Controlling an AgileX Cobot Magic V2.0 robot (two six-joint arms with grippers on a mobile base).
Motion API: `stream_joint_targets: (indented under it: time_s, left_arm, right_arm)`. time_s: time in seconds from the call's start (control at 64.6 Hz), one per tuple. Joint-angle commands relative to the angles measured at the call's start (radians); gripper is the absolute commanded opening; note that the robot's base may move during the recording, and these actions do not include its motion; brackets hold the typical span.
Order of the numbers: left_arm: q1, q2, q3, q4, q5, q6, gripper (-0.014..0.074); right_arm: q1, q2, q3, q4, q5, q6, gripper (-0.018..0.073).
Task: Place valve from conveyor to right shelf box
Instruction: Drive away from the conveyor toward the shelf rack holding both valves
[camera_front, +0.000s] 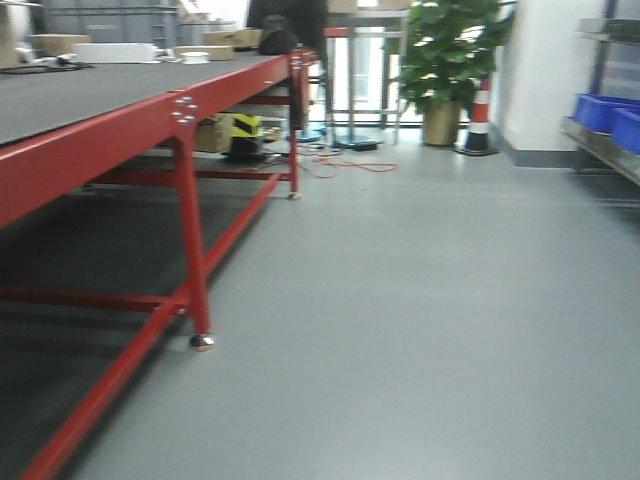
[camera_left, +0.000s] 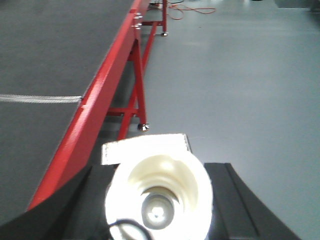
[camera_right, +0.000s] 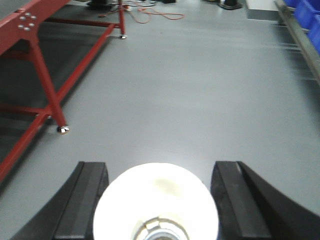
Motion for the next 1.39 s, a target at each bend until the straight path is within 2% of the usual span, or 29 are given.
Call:
stream_joint_targets:
  time_s: [0.0, 1.377]
  left_arm:
    - [-0.007, -0.008, -0.010, -0.006, -0.049, -0.004, -0.0111]
    - [-0.007, -0.008, -0.010, -0.006, -0.049, -0.004, -0.0111]
  right_arm:
    - [-0.002, -0.010, -0.016, -0.001, -0.076, -0.005, -0.0153]
    - [-0.002, -0.010, -0.016, -0.001, -0.076, -0.005, -0.0153]
